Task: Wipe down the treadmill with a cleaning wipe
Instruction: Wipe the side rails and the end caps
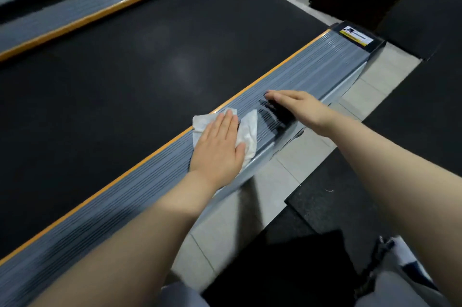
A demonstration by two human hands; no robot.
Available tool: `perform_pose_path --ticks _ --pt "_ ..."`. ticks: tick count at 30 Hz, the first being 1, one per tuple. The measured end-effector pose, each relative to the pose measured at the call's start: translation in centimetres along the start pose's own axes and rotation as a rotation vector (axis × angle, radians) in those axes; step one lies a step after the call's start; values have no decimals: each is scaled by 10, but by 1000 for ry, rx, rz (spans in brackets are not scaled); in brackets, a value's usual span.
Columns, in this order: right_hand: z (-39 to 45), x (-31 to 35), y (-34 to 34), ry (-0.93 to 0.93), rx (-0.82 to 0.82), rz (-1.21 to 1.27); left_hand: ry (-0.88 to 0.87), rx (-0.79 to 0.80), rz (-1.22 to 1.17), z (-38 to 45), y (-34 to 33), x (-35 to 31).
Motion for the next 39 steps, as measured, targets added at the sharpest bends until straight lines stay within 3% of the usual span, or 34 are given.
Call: perform_pose_path --ticks 2,4,8,14,29,39 --pt "0 -10 40 47 -185 -4 28 3 -5 27 -1 -25" --pt "2 -23 79 87 -328 -173 47 -12 -2 55 -2 -50" --pt "29 -65 147 85 -373 -488 66 -30 4 118 -6 -97" --pt "80 -123 233 62 -481 -584 120 -13 -15 194 -14 -153" --pt "120 -172 312 250 -429 -494 135 3 -15 339 -20 -270" --pt "120 -176 310 167 -440 -526 41 0 53 346 -23 -293"
Point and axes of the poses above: each hand's wrist, its own z-axis towards the middle knuckle, its own y-axis out of the back of the hand, x = y × z, the point moved 6 cm from there along z, towards the middle knuckle, and after that the axes turned 6 degrees about y, right-handed, at the moved point
